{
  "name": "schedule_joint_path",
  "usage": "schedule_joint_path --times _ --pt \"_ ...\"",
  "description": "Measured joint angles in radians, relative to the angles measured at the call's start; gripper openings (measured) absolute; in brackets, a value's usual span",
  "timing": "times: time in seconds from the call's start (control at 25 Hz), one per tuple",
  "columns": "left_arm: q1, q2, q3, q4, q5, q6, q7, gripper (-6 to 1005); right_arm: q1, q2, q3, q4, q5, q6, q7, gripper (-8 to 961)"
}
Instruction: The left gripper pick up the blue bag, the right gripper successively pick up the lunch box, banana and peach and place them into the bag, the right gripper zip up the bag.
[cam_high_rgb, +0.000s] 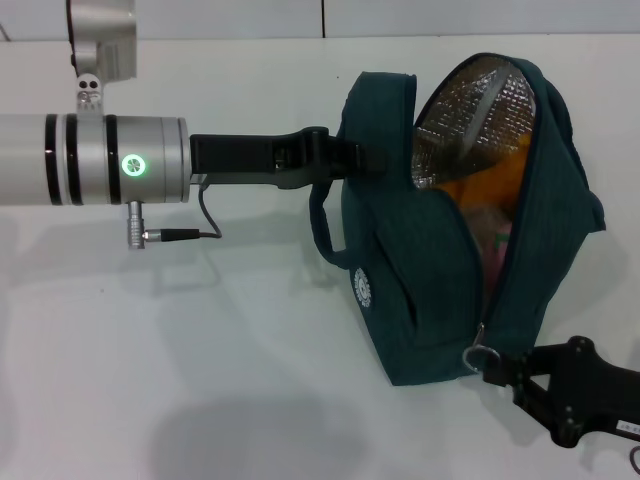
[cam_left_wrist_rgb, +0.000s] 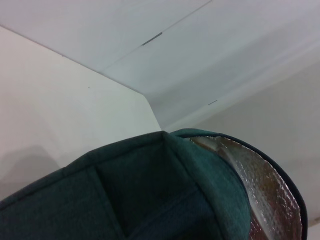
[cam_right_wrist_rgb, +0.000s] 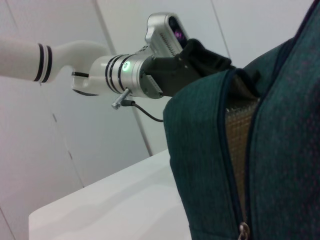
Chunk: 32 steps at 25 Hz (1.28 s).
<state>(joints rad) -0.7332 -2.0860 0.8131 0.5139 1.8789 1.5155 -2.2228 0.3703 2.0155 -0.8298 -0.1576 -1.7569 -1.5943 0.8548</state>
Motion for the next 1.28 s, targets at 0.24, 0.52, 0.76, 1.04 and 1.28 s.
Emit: schedule_joint_path --times 0.24,0.52,0.76,1.04,1.28 --pt "0.0 0.001 -0.004 0.0 0.0 -0.001 0.002 100 -0.057 -0.005 0.0 -0.026 0.054 -0.034 0.0 15" --pt "0.0 0.001 -0.001 0.0 -0.001 -0.003 0.023 101 -0.093 -0.009 0.017 -0.04 0.124 -0.119 -0.002 16" --pt "0.017 -0.001 -0.001 -0.005 -0.019 0.0 0.079 102 -0.081 -0.006 0.027 -0.04 0.15 -0.167 -0.004 16" --pt "0.083 -0.001 -0.001 -0.026 -0.166 0.045 0.253 131 -0.072 -0.005 0.028 -0.039 0.169 -0.195 -0.004 15" --pt "0.123 -0.002 0.001 -0.04 -0.215 0.068 0.326 303 -0.073 -0.004 0.028 -0.035 0.206 -0.22 -0.007 16"
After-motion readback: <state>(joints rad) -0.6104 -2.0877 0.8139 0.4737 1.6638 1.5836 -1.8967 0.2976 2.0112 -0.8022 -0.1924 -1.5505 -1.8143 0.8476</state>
